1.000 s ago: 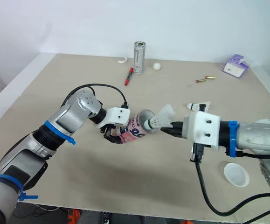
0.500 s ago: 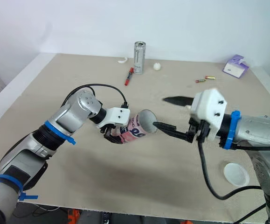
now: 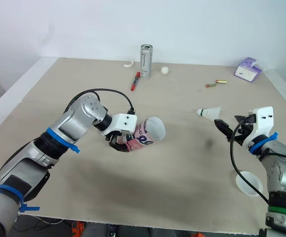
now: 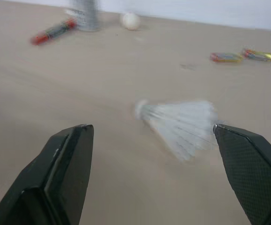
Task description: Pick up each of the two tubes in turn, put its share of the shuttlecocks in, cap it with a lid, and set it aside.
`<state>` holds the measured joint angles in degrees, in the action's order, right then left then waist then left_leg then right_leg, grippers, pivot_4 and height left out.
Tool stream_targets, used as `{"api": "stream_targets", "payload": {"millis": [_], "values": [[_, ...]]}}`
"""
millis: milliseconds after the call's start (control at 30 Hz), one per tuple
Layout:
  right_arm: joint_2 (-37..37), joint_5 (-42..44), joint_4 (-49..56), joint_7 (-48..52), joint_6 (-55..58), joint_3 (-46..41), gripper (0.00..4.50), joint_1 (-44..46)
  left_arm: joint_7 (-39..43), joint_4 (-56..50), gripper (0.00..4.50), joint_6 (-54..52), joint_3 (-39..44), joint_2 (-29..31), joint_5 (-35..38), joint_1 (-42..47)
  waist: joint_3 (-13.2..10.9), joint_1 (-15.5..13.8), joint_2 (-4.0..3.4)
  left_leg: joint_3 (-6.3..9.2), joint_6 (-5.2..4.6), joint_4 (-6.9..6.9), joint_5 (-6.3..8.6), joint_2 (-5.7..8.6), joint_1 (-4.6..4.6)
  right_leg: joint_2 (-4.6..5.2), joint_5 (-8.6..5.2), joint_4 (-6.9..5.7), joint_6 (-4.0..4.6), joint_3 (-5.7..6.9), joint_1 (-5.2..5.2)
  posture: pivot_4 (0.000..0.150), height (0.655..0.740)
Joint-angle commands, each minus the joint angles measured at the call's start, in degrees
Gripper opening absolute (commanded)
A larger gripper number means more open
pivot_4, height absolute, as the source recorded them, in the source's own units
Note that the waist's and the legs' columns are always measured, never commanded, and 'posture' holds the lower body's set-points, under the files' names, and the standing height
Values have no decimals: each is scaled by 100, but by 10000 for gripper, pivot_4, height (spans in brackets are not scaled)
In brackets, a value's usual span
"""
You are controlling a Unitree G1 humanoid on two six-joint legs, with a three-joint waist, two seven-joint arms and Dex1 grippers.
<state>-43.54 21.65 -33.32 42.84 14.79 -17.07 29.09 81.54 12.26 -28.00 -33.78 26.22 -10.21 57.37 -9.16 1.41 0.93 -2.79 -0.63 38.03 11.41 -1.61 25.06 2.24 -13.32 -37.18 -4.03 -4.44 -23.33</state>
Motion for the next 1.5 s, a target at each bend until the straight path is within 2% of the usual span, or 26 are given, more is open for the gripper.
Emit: {"api": "stream_targets", "payload": {"millis": [33,233,500,533,567,600,633,667,700,733,767,800,833,900,933,967,1100,1233,1333,1400,1500], "values": [[4,-194,-766,311,-357,132,44164,642,-8,-157,36340,-84,-28,27,-15,-30,0,2,1,0,0,0,0,0,1,0,0,0,0,0,0,1500,7400],[142,-443,-1634,381,-609,298,44164,1189,-21,-241,36340,-128,-15,78,-16,-84,0,5,0,-1,0,-3,0,0,1,1,-1,1,-1,0,-1,1500,7400],[411,-656,-2299,519,-802,470,44164,1707,-61,-277,36340,-160,-8,104,-24,-93,-1,40,-1,-2,0,-4,0,-1,1,0,0,0,0,-1,-2,1500,7400],[440,-681,-2374,506,-829,477,41831,1760,-62,-286,36340,-171,-9,103,-21,-93,-1,44,-1,-2,0,-4,0,-1,0,-1,0,0,0,-1,-2,1500,7400],[464,-708,-2454,464,-866,480,41831,1808,-66,-296,36340,-178,-11,102,-20,-96,-1,49,-1,-2,0,-4,0,-1,0,-1,0,0,0,-1,-2,1500,7400],[477,-729,-2530,437,-906,479,37629,1849,-68,-302,36340,-182,-13,102,-19,-98,-1,50,-1,-1,0,-4,0,-1,0,-1,1,0,0,-1,-2,1500,7400],[499,-726,-2584,429,-929,467,36124,1884,-68,-307,36340,-185,-14,103,-18,-100,-1,50,-1,-1,0,-4,0,-1,0,-1,1,0,0,-1,-1,1500,7400],[510,-738,-2629,428,-948,464,30686,1910,-69,-303,36340,-183,-13,105,-17,-99,-1,49,-1,-1,0,-4,0,0,0,0,1,0,0,-1,-1,1500,7400],[520,-752,-2663,437,-969,462,28061,1930,-69,-297,36340,-179,-10,109,-15,-98,-1,49,-1,-2,0,-4,0,0,1,1,1,0,-1,-1,-1,1500,7400],[525,-764,-2690,440,-990,459,23394,1945,-71,-293,36340,-177,-8,111,-15,-97,-1,49,-1,-2,0,-4,0,0,1,1,1,0,-1,-1,-2,1500,7400],[525,-779,-2714,436,-1008,461,23394,1955,-73,-285,36340,-175,-7,111,-16,-94,-1,50,-1,-3,0,-4,0,0,1,1,1,0,-1,-1,-2,1500,7400],[524,-794,-2735,427,-1030,468,17687,1962,-75,-279,36340,-173,-6,112,-16,-93,-1,51,-1,-3,0,-4,0,0,1,1,0,0,-1,-2,-2,1500,7400],[520,-802,-2764,410,-1059,466,16628,1965,-78,-281,36340,-178,-5,111,-15,-94,-1,52,-1,-3,0,-5,0,0,1,1,0,1,-1,-2,-2,1500,7400],[517,-815,-2810,395,-1102,459,4816,1975,-79,-281,36340,-183,-3,113,-13,-96,-1,54,-2,-3,0,-6,0,0,0,0,0,0,-1,-2,-2,1500,7400],[513,-835,-2819,376,-1142,458,1925,1964,-77,-284,36340,-184,-4,118,-13,-100,-1,55,-2,-2,0,-6,0,0,0,-1,0,0,-1,-2,-2,1500,7400],[512,-844,-2818,368,-1168,450,712,1954,-74,-286,36340,-184,-6,122,-12,-103,-1,56,-2,-2,0,-6,0,0,0,-1,0,0,-1,-2,-2,1500,7400],[506,-885,-2669,349,-1334,461,712,1862,-61,-270,36340,-158,-15,131,-12,-105,-1,60,-2,-3,0,-5,0,0,0,0,1,0,-1,-2,-2,1500,7400],[456,-923,-1786,319,-1567,515,712,1528,-55,-241,36340,-142,-24,108,-4,-89,-1,64,-2,-2,0,-6,0,0,0,-1,0,0,-1,-2,-2,1500,7400],[322,-903,153,357,-1463,565,712,788,-50,-221,36340,-132,-29,94,2,-78,-2,59,-4,-3,0,-8,0,0,0,0,0,0,-2,-3,-3,1500,7400],[82,-814,2005,492,-1151,563,712,67,-33,-238,36340,-141,-21,109,12,-83,-1,31,-8,3,0,-12,0,2,3,1,-5,-2,-6,-2,-4,1500,7400],[-328,-492,4045,816,-703,467,712,-718,-20,-237,36340,-136,-15,137,9,-93,-1,3,-12,7,2,-18,2,3,8,1,-13,-5,-8,-1,-11,1500,7400]]}}
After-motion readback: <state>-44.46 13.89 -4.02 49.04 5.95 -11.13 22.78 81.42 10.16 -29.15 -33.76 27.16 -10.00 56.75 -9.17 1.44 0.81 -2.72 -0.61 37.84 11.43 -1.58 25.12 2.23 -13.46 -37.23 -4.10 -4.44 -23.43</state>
